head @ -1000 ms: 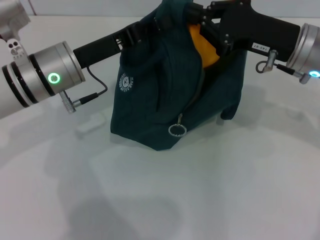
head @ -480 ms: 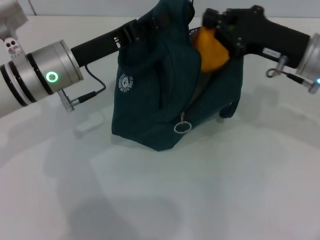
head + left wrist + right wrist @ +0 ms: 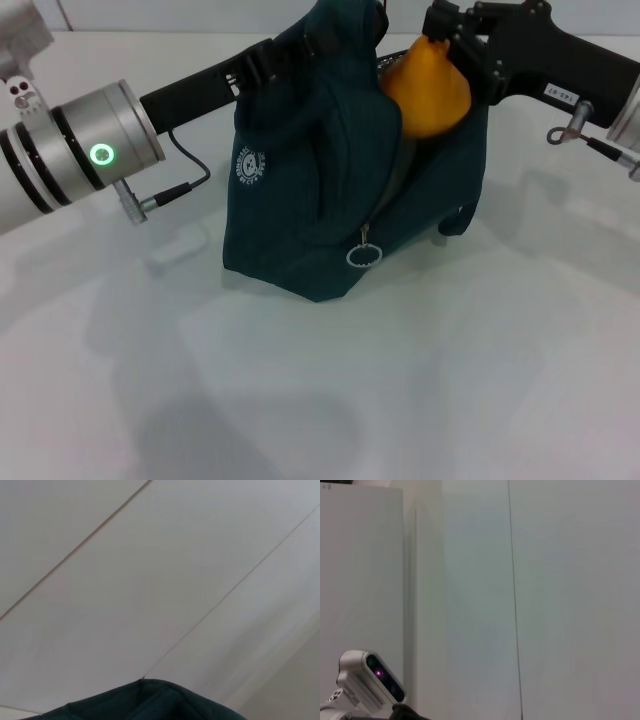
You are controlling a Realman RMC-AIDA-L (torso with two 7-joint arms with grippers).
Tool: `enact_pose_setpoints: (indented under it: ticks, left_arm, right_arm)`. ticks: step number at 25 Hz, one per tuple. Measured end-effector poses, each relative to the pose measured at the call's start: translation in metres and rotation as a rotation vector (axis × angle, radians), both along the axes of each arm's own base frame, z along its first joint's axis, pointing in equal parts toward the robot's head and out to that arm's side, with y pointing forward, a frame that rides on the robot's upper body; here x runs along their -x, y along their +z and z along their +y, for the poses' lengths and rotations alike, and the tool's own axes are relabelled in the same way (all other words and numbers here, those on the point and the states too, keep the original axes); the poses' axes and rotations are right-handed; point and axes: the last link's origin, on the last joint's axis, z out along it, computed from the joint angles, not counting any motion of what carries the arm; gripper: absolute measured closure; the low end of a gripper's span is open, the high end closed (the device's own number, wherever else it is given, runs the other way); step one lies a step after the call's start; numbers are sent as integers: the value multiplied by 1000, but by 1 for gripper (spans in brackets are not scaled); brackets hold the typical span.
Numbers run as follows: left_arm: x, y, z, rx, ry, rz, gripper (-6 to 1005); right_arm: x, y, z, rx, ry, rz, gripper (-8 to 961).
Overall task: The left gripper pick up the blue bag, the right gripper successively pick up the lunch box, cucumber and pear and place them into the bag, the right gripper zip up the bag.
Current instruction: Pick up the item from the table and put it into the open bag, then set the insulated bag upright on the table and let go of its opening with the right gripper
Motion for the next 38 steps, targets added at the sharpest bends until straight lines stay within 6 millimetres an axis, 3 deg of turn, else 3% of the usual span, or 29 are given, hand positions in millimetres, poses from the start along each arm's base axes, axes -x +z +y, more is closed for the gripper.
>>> enact_pose_setpoints:
  ticks: [16,21,32,38]
  left_arm:
    - [-1,0,-2,2,-12,-4,955]
    - [1,0,-2,2,-7,-4,955]
    - [1,0,-3,2,-5,-4,954]
    - [2,1,-3,2,-3,-5,954]
  right_arm:
    - [7,-23,14,59,-68,-103,873]
    - [9,-21,11,60,-48,-95,671]
    - [-8,14,-3,-43,-29,-30,448]
    - [-42,43,-4,-94,-134,-3,363]
